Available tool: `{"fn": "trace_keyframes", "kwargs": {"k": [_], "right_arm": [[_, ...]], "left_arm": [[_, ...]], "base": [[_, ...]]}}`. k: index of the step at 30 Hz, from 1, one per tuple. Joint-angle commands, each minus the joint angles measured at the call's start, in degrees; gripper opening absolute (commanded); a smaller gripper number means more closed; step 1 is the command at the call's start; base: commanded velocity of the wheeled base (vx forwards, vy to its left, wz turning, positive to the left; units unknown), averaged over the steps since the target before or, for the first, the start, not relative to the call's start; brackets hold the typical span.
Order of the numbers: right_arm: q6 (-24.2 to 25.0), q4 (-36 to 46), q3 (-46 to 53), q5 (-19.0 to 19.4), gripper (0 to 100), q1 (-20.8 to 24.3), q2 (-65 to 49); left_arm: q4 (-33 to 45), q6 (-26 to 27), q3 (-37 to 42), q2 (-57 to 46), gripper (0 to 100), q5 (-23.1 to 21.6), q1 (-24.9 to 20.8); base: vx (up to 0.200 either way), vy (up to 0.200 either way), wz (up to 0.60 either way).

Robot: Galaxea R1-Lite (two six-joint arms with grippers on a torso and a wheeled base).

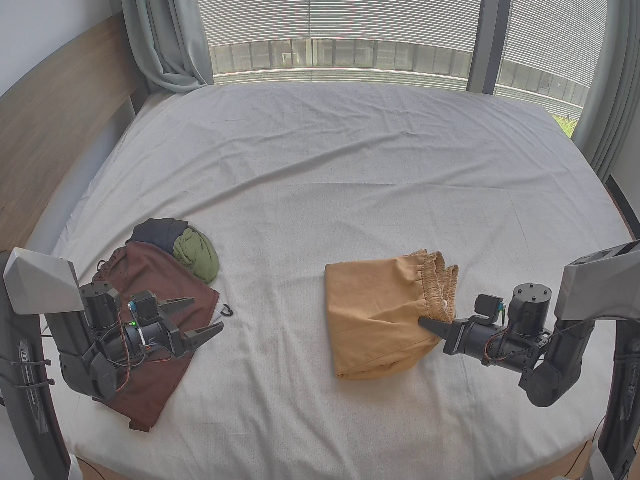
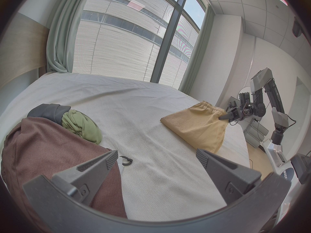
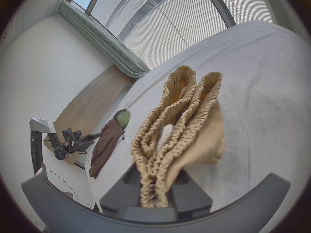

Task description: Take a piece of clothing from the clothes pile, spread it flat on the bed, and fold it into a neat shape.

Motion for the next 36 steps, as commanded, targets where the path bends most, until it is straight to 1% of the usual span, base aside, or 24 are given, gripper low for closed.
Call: {"fn": "trace_keyframes", "kwargs": {"k": [1,10,14,25,27,31,33,34,36], "right_arm": [[1.2,0.1,0.0,-0.1,0,1.3,-5.1],[3.0,0.1,-2.0,0.2,0,2.6,-8.2],[4.5,0.2,-4.8,0.2,0,4.2,-9.1],[8.9,0.7,-12.5,0.3,0,5.4,-8.6],[9.1,1.6,-13.7,0.3,0,5.5,-8.6],[9.1,7.0,-18.1,0.6,0,5.6,-8.5],[9.1,8.0,-19.2,0.6,0,5.9,-8.1],[9.1,9.2,-21.9,0.6,0,6.0,-6.8],[9.2,10.1,-24.4,0.6,0,6.0,-5.9]], "left_arm": [[0.0,0.0,0.0,-0.2,100,0.0,-0.2],[-0.1,0.0,0.0,-0.2,100,0.0,-0.7],[-0.1,0.0,0.3,-0.2,100,0.0,-1.4],[-0.1,0.0,0.5,-0.9,100,0.0,-1.5],[0.0,0.0,0.5,-0.8,100,0.0,-1.5],[-0.1,0.0,0.5,-0.8,100,0.0,-1.6],[-0.1,0.0,0.5,-0.8,100,0.1,-1.7],[-0.1,0.0,0.5,-0.8,100,0.0,-1.6],[0.0,0.0,0.5,-0.8,100,0.0,-1.6]], "base": [[0.000,0.000,0.00],[0.000,0.000,0.00],[0.000,0.000,0.00],[0.000,0.000,0.00],[0.000,0.000,0.00],[0.000,0.000,0.00],[0.000,0.000,0.00],[0.000,0.000,0.00],[0.000,0.000,0.00]]}}
